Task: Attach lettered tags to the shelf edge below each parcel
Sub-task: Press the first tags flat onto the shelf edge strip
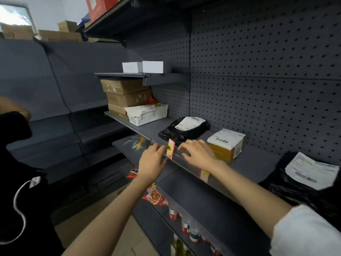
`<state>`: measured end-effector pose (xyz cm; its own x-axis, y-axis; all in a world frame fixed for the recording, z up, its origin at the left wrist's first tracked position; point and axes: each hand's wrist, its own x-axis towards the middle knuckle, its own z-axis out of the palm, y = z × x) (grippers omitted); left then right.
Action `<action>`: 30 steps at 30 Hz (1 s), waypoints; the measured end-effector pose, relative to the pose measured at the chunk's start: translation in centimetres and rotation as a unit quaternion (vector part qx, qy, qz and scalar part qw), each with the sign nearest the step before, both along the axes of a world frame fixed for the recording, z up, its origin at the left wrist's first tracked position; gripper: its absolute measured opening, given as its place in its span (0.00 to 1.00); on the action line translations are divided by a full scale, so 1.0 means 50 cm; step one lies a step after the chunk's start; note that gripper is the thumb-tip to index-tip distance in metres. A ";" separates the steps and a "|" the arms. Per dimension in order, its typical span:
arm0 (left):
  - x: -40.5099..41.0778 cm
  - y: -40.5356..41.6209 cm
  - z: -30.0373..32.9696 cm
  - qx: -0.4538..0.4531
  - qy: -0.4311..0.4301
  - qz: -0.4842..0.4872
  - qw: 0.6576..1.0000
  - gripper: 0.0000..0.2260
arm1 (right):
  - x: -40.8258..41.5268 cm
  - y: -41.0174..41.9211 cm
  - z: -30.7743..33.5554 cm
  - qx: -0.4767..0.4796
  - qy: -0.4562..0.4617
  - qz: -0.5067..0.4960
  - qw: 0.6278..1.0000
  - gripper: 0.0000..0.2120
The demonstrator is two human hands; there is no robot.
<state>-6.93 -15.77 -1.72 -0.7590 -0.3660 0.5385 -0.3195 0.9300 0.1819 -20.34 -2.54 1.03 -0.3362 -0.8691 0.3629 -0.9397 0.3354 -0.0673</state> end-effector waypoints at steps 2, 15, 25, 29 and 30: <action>-0.054 -0.036 -0.003 -0.016 0.004 -0.036 0.999 0.17 | -0.024 -0.028 -0.004 0.015 0.021 -0.014 1.000 0.11; -0.223 -0.283 0.012 0.042 -0.003 -0.246 0.968 0.02 | -0.012 -0.190 -0.014 0.021 0.021 -0.196 0.980 0.10; -0.208 -0.401 -0.048 0.117 -0.008 -0.254 0.960 0.04 | 0.038 -0.272 -0.068 0.006 -0.043 -0.274 0.961 0.15; -0.208 -0.410 -0.063 0.079 -0.024 -0.255 0.963 0.02 | 0.048 -0.281 -0.084 0.006 -0.039 -0.278 0.960 0.14; -0.206 -0.413 -0.069 0.076 -0.023 -0.256 0.963 0.01 | 0.049 -0.282 -0.086 0.006 -0.040 -0.281 0.959 0.15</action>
<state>-17.25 -36.43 -5.18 -0.8831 -0.0101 0.4691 0.1622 0.9316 0.3254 -17.90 -16.66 -3.27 -0.7788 -0.5465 0.3079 -0.6026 0.7882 -0.1253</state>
